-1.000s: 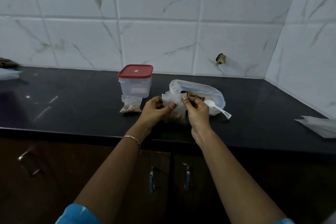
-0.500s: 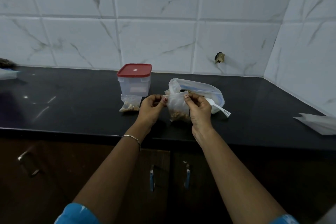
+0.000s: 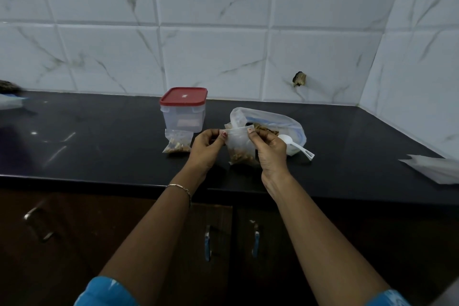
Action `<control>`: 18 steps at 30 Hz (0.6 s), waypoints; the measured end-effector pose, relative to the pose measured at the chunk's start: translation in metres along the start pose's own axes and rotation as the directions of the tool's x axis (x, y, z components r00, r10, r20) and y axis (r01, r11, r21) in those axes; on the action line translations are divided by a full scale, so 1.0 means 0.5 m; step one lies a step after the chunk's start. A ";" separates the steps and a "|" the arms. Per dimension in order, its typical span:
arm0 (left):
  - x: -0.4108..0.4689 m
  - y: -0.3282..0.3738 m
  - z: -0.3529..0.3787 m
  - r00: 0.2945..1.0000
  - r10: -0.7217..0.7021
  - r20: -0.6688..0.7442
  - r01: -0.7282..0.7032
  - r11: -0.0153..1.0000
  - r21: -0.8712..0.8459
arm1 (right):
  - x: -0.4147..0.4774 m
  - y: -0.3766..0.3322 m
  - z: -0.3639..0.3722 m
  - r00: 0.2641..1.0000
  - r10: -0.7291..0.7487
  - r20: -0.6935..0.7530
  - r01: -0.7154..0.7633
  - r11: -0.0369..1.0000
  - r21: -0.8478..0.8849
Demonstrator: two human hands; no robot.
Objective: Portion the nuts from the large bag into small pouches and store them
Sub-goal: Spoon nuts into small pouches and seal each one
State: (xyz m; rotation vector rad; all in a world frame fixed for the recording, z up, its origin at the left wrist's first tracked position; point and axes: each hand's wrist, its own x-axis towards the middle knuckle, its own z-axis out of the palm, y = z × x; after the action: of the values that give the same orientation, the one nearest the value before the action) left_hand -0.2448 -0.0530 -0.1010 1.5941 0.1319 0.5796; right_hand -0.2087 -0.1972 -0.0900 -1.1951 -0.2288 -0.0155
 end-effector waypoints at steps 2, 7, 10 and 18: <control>-0.004 0.004 0.000 1.000 0.001 0.003 -0.001 1.000 -0.012 | -0.002 -0.002 0.001 1.000 0.010 0.012 -0.010 1.000 -0.015; -0.018 0.023 0.004 0.998 -0.005 0.055 0.008 0.998 -0.058 | -0.002 -0.002 -0.002 0.999 0.019 0.047 -0.017 0.999 -0.036; -0.019 0.025 0.003 0.996 -0.015 0.090 0.021 0.997 -0.071 | -0.003 -0.002 -0.001 0.998 0.021 0.067 -0.018 0.999 -0.044; -0.022 0.027 0.001 0.994 0.017 0.108 -0.007 0.996 -0.094 | -0.014 -0.009 0.001 0.982 0.022 0.189 0.012 0.985 -0.172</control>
State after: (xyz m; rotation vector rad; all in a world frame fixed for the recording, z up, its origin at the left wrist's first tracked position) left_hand -0.2577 -0.0597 -0.0910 1.5328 0.0137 0.4996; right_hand -0.2163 -0.1995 -0.0869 -1.3713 -0.3991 0.0856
